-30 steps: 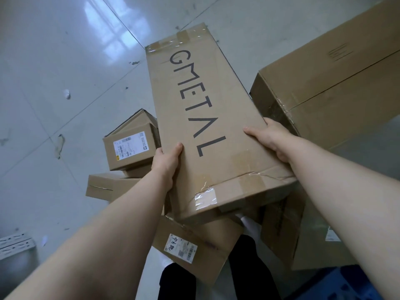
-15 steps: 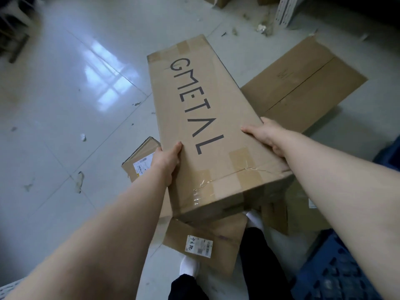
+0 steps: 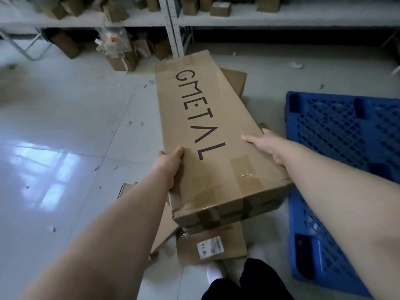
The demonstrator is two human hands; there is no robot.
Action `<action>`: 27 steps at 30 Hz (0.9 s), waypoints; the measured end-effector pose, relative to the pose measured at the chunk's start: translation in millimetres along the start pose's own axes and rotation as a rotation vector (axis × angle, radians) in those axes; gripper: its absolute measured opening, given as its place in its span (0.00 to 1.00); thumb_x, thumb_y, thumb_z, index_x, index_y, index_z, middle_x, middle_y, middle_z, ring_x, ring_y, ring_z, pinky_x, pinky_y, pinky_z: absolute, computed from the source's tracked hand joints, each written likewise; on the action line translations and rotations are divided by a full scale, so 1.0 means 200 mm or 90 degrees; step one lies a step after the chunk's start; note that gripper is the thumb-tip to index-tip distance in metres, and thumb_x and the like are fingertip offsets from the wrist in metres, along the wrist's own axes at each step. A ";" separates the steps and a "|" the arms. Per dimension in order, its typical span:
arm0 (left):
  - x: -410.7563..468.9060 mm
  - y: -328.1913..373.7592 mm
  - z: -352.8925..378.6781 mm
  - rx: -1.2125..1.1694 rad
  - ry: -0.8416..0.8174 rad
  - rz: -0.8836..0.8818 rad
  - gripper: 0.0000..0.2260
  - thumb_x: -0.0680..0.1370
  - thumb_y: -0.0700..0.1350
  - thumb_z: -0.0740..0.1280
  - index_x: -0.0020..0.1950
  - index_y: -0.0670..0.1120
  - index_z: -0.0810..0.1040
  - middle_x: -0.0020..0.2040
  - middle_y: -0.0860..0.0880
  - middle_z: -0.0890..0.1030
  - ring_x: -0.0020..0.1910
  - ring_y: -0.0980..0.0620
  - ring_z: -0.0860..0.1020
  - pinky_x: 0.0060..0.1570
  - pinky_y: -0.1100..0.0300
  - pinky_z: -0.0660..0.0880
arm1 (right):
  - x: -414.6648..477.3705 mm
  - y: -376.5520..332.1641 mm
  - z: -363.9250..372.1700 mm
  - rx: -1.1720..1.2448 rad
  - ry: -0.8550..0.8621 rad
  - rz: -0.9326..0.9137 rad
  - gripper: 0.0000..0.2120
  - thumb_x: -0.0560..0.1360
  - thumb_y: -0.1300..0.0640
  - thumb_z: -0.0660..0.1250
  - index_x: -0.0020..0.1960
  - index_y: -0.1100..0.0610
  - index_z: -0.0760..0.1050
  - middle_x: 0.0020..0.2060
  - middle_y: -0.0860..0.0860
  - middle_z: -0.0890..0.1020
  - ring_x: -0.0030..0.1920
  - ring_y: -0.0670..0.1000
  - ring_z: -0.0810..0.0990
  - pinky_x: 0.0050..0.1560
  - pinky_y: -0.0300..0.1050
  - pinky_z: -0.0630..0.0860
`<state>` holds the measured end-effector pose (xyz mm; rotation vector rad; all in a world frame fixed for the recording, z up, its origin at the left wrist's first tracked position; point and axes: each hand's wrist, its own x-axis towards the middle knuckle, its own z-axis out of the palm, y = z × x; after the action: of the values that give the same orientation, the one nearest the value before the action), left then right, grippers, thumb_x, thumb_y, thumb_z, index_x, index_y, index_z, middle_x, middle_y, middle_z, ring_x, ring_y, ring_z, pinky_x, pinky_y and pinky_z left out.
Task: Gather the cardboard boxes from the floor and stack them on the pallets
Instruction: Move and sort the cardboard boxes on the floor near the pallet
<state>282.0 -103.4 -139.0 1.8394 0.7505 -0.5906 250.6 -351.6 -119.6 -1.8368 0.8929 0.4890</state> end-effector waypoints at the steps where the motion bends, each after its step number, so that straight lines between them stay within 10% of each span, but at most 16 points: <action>1: -0.04 0.00 0.04 0.014 -0.013 0.012 0.24 0.75 0.61 0.66 0.63 0.49 0.68 0.56 0.46 0.75 0.52 0.44 0.74 0.51 0.48 0.70 | -0.03 0.06 -0.05 0.011 0.015 0.007 0.42 0.74 0.41 0.69 0.79 0.51 0.52 0.75 0.55 0.64 0.70 0.60 0.67 0.67 0.58 0.66; 27: -1.40 -0.71 1.32 0.252 -0.227 0.112 0.27 0.73 0.59 0.69 0.68 0.49 0.69 0.59 0.46 0.78 0.56 0.43 0.76 0.58 0.46 0.73 | -1.11 1.86 -1.13 0.263 0.205 0.175 0.37 0.75 0.44 0.69 0.77 0.54 0.58 0.70 0.54 0.71 0.65 0.58 0.73 0.56 0.49 0.69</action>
<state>-27.1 -371.5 -128.8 2.0522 0.2400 -0.9703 -190.4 -562.7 -99.9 -1.4396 1.3651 0.1543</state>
